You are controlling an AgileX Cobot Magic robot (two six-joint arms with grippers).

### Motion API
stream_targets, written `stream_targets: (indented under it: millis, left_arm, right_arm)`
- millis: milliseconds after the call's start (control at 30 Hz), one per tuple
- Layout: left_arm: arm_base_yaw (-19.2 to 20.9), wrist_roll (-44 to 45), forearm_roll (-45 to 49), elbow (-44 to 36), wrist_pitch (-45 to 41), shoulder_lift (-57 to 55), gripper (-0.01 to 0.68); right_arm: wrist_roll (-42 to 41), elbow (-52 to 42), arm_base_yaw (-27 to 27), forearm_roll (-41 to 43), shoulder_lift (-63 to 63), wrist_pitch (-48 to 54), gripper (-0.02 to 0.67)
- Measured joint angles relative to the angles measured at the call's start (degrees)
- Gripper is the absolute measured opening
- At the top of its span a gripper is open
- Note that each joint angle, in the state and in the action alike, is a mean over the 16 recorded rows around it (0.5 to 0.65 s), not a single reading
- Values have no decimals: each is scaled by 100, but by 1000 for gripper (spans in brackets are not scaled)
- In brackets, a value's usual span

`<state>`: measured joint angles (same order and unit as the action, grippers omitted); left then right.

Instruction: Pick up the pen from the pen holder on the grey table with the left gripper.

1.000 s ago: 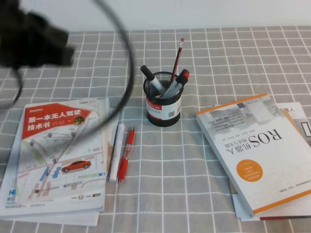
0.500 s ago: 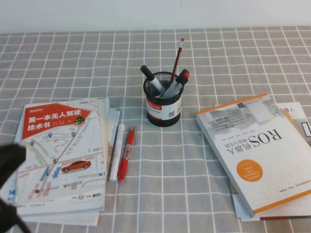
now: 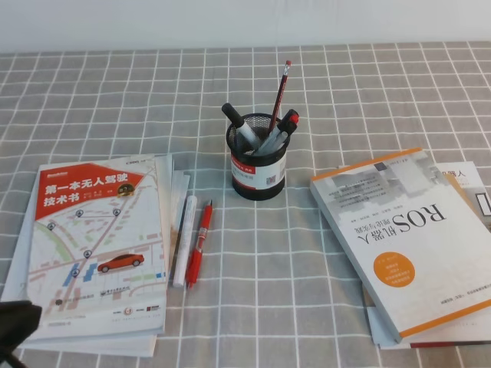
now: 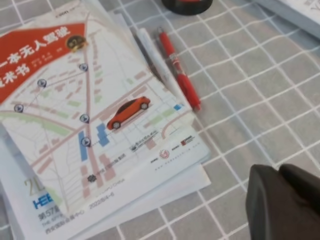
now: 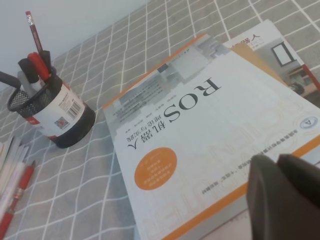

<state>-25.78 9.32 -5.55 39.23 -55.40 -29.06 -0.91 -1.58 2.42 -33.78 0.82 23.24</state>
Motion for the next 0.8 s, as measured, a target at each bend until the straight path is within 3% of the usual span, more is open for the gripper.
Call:
stream_targets:
  millis: [367, 800]
  left_arm:
    - [154, 6, 509, -904, 251, 1280, -2]
    - [950, 18, 892, -1820, 1451, 2777, -3]
  right_arm:
    - [0, 0, 0, -23, 0, 9, -13]
    - [0, 0, 0, -31, 0, 12, -13]
